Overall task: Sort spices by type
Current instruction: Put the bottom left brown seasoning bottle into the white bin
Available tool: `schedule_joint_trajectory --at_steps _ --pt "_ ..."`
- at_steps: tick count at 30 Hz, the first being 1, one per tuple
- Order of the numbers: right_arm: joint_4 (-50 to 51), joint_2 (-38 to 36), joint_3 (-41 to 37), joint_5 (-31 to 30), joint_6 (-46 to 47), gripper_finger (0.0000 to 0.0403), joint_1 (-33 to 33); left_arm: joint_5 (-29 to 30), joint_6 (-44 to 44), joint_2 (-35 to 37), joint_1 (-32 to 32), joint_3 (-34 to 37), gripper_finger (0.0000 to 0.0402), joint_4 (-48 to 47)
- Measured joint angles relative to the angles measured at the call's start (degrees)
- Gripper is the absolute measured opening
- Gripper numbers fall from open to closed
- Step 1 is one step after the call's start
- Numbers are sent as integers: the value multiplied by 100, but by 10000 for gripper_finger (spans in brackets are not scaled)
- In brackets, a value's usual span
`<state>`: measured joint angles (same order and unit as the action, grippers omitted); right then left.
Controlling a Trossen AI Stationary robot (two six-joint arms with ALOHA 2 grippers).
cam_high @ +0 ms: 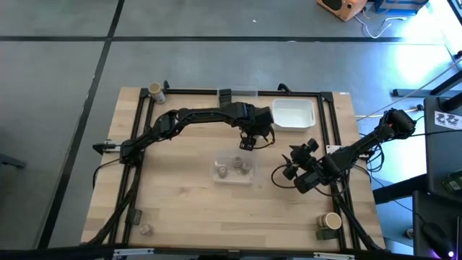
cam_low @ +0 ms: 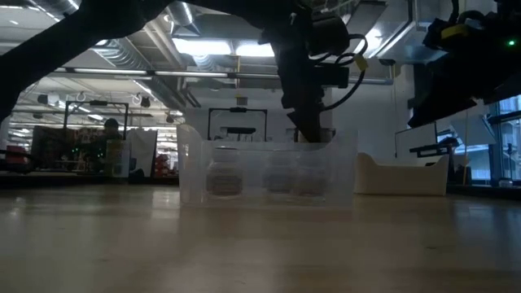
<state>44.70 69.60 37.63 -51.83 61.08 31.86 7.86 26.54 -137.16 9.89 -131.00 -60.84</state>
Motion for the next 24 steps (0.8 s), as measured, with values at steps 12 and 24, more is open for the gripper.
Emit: schedule_joint_trajectory --at_steps 12,24 --pt "-34 0 0 -1 0 232 0 1 144 4 -20 0 291 30" --pt "-37 0 0 0 -2 232 0 80 337 7 -169 2 292 77"
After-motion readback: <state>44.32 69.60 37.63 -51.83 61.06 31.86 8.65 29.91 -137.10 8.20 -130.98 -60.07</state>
